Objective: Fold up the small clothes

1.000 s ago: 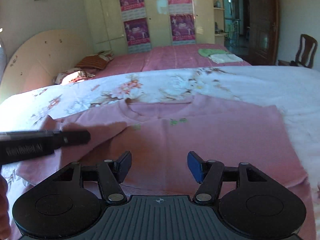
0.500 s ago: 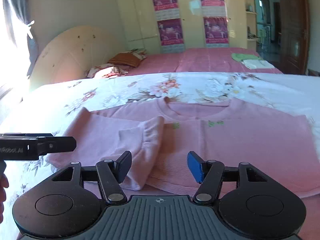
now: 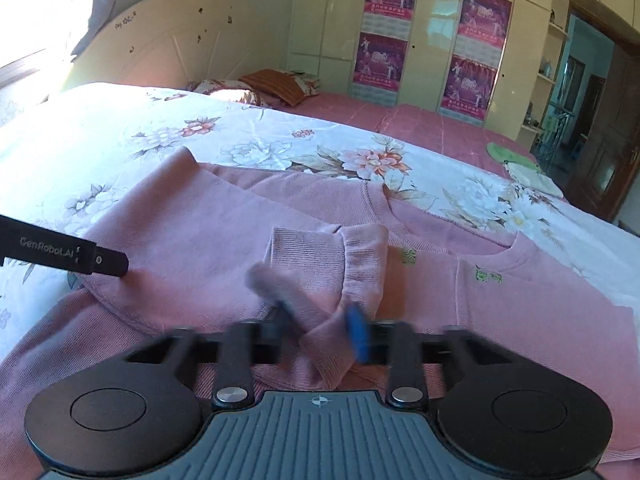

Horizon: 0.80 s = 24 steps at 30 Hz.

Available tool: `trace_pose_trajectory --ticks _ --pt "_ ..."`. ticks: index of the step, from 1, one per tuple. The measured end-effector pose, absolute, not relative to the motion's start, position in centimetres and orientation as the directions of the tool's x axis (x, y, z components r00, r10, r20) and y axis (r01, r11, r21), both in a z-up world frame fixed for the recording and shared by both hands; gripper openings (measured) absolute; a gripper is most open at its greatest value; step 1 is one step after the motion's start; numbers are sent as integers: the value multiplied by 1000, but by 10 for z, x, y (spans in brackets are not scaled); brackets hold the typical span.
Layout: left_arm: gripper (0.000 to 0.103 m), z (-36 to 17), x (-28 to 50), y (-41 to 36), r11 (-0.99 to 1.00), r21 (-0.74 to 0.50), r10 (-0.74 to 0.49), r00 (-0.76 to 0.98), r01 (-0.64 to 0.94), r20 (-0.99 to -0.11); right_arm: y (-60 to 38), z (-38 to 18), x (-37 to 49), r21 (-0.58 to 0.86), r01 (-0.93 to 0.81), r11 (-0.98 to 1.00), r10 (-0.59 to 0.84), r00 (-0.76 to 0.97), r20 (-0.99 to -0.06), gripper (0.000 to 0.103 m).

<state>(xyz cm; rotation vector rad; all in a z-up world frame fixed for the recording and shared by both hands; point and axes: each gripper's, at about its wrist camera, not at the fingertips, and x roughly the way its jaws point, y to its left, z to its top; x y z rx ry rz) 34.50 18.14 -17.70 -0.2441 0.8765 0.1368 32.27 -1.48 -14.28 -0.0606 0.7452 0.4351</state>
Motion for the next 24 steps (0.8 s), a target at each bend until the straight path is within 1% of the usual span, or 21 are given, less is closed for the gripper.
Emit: trace_pose_trajectory --ticks 3,5,6,7,9,12,14,15,16,17,18,19,24 --pt "72 -179 348 180 965 -154 16 634 -213 -773 -50 -129 331 227 -302 926 376 672 -638 11" --pt "73 -180 351 181 962 -165 12 637 -219 -771 -80 -121 331 284 -221 933 354 699 -621 11" --pt "76 -180 351 181 959 -176 7 638 -223 -770 -93 -121 331 290 -184 939 331 710 -621 5" --pt "79 -180 352 182 956 -187 2 639 -228 -769 -107 -123 331 308 -143 941 314 708 -632 5" --pt "82 -181 353 181 954 -191 1 639 -231 -769 -123 -137 334 312 -88 946 288 673 -682 5" --pt "83 -182 354 178 955 -186 4 638 -230 -770 -128 -151 335 311 -84 947 292 627 -722 5" --pt "78 -182 353 178 956 -187 3 645 -225 -764 -130 -151 336 335 -112 936 331 612 -718 6" --pt "59 -182 353 178 958 -183 5 651 -222 -759 -133 -148 337 343 -108 933 333 618 -712 12" --pt "47 -182 353 179 958 -180 8 649 -223 -761 -135 -147 337 351 -103 931 335 624 -706 37" --pt "44 -182 353 181 956 -184 11 652 -230 -758 -138 -145 337 360 -99 928 337 635 -695 53" --pt "35 -181 352 184 951 -200 2 654 -234 -757 -140 -144 338 355 -99 929 332 643 -690 69" --pt "28 -181 351 187 948 -214 -7 656 -236 -755 -140 -144 339 351 -103 931 332 642 -691 69" --pt "15 -179 346 184 947 -226 -15 673 -227 -740 -148 -162 348 414 -57 908 362 600 -713 68"
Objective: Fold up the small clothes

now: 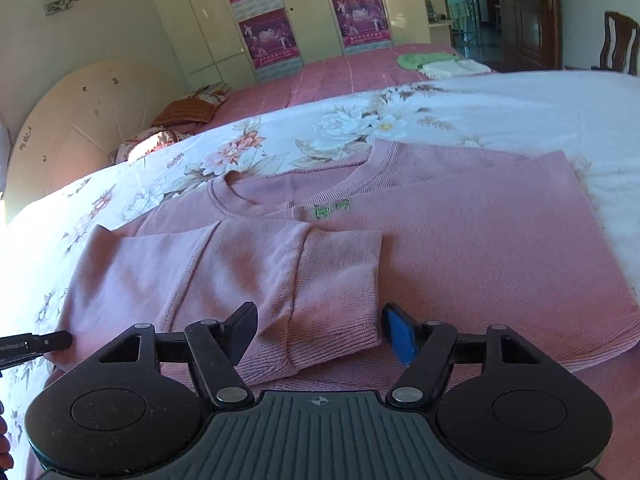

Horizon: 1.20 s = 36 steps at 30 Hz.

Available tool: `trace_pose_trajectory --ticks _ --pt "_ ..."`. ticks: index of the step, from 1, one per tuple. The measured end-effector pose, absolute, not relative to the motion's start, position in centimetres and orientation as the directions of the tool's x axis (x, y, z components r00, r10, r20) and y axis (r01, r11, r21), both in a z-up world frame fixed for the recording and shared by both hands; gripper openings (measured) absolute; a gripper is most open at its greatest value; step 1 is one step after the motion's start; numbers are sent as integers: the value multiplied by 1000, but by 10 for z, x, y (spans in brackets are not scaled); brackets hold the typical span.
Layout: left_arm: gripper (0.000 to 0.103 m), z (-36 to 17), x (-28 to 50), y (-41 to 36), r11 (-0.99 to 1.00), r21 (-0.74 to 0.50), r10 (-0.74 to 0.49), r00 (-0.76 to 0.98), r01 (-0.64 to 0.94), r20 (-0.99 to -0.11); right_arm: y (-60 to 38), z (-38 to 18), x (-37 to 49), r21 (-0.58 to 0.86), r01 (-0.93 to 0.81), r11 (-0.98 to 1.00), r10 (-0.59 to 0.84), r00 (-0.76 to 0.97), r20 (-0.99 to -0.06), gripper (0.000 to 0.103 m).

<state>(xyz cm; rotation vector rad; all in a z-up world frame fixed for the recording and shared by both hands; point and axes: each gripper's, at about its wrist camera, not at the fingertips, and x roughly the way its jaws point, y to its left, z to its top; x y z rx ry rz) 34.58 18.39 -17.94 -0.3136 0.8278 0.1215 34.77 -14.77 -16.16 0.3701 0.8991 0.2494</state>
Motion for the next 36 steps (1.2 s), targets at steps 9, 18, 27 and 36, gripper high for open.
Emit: trace_pose_trajectory --ticks 9,18,27,36 --pt "8 -166 335 180 941 -218 49 744 -257 -666 -140 -131 349 330 -126 935 319 704 -635 7" --pt "57 -177 344 177 961 -151 41 664 -230 -747 -164 -165 349 289 -74 954 272 617 -739 7" --pt "69 -166 381 187 962 -165 27 676 -219 -736 -166 -154 375 338 -61 939 293 656 -696 67" --pt "27 -182 436 186 962 -160 35 683 -220 -730 -139 -168 400 334 -119 935 334 612 -717 9"
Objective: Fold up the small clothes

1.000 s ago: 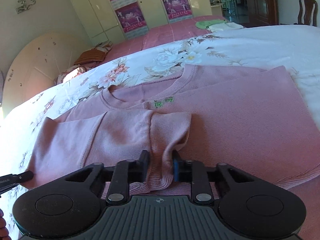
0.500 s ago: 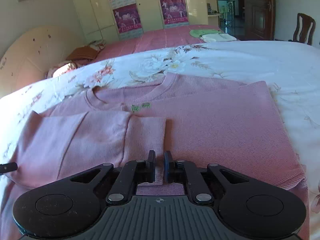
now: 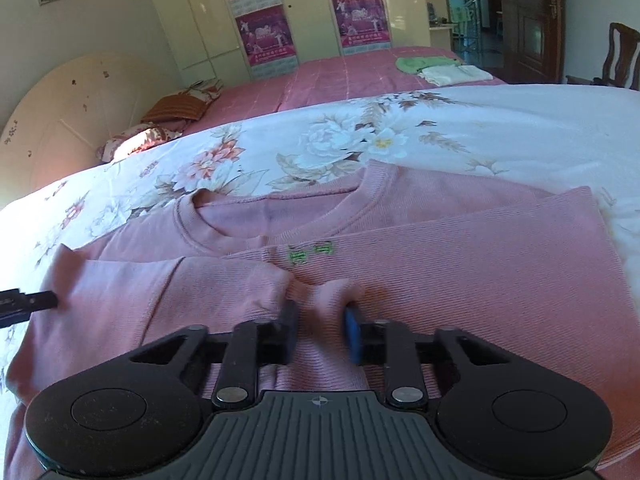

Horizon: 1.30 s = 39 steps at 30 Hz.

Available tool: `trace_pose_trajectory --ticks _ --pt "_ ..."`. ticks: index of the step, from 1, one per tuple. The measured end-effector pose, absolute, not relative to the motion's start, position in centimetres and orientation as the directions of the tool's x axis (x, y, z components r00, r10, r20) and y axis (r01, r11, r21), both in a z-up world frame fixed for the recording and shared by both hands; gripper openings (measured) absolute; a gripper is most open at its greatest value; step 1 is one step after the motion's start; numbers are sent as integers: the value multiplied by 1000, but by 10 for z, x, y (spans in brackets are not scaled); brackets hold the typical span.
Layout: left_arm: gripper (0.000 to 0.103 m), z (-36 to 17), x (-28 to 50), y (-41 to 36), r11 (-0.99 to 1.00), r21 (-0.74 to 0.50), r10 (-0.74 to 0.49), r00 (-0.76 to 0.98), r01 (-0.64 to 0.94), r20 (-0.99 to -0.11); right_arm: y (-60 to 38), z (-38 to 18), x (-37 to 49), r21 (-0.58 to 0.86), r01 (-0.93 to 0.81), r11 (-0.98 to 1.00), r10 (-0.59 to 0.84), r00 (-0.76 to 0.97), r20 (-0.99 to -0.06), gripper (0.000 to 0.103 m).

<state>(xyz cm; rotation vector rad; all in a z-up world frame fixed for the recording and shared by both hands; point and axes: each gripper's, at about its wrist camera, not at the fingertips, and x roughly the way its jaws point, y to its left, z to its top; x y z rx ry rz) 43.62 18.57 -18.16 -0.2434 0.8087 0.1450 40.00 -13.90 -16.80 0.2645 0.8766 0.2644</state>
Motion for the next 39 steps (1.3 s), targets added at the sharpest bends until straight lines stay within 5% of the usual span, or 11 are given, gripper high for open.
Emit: trace_pose_trajectory --ticks 1,4,10,13,17,18,20,21,22,30,39 --pt "12 -181 437 184 964 -149 47 693 -220 -720 -136 -167 399 308 -135 942 322 621 -715 8" --pt "6 -179 435 181 964 -132 77 718 -231 -692 -136 -158 393 275 -138 951 293 682 -670 8" --pt "7 -188 438 189 950 -145 101 713 -275 -694 -132 -164 398 122 -130 984 178 723 -667 8" --pt "23 -180 437 183 961 -103 116 710 -258 -695 -138 -181 398 110 -89 990 141 697 -704 7" --pt "27 -161 426 183 967 -119 97 758 -226 -645 -148 -166 392 166 -54 985 154 719 -678 8" --pt "27 -159 427 182 969 -123 89 765 -215 -638 -152 -161 392 202 -49 978 174 720 -672 10" --pt "27 -160 437 179 972 -123 72 754 -200 -652 -153 -154 394 240 -60 969 208 723 -659 33" --pt "27 -163 443 179 971 -125 71 743 -204 -666 -150 -153 395 235 -67 970 210 718 -664 57" --pt "27 -168 452 181 967 -125 76 723 -220 -686 -146 -154 396 229 -79 970 216 710 -670 61" --pt "28 -184 487 202 933 -141 124 662 -331 -739 -125 -178 400 131 -115 985 175 657 -733 59" --pt "28 -155 405 176 974 -135 37 713 -183 -700 -150 -154 369 301 -88 949 287 633 -719 55"
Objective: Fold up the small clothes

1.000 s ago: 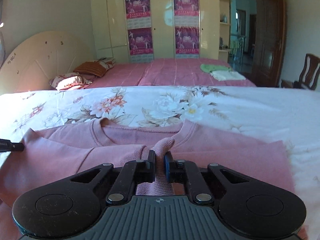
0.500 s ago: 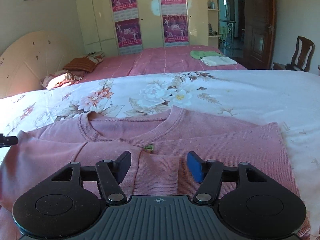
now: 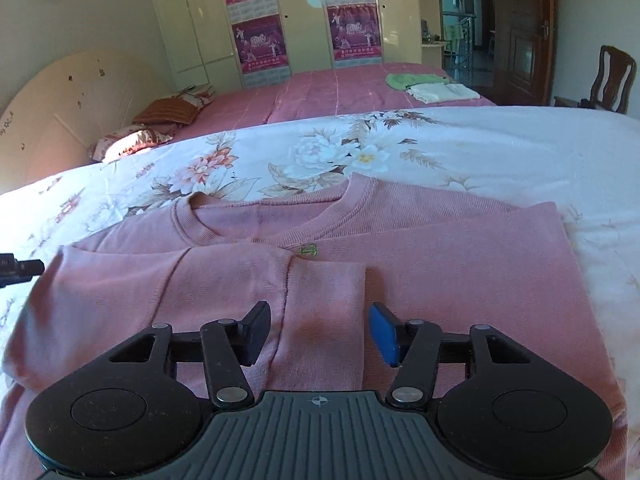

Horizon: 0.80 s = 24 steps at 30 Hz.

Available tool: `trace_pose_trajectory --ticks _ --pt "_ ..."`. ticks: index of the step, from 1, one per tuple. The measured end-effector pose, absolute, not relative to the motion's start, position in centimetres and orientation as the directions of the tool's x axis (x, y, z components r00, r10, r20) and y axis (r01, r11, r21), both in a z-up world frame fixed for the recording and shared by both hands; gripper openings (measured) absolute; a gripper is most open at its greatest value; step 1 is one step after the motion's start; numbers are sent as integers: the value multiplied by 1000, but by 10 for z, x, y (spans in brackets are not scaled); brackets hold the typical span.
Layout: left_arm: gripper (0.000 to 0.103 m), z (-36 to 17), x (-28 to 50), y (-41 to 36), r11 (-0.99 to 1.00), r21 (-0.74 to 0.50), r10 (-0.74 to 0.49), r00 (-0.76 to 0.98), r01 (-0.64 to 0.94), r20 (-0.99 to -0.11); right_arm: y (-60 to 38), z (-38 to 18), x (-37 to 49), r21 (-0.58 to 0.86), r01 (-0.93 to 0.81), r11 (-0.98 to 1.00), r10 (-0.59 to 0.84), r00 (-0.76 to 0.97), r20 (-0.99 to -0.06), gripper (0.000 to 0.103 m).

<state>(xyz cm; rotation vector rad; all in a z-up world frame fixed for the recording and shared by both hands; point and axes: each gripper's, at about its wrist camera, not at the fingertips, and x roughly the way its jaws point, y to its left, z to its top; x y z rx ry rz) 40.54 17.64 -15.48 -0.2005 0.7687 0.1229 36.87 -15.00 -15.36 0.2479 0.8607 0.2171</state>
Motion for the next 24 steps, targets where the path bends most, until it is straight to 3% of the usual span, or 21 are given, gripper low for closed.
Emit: trace_pose_trajectory --ticks 3,5,8,12,24 --pt "32 -157 376 159 982 -135 0 707 -135 -707 -138 -156 359 287 -107 952 291 613 -735 54" --pt "38 -165 365 147 987 -116 -7 693 -111 -721 -126 -160 355 210 -129 969 245 617 -748 45" --pt "38 -182 356 143 992 -66 29 685 -112 -728 -118 -164 348 125 -159 979 198 635 -747 45" --pt "37 -176 356 142 990 -62 37 665 -125 -746 -128 -167 347 152 -107 983 185 628 -756 52" --pt "44 -147 328 86 994 -105 -67 670 -17 -739 -93 -128 299 205 -207 957 290 633 -718 52"
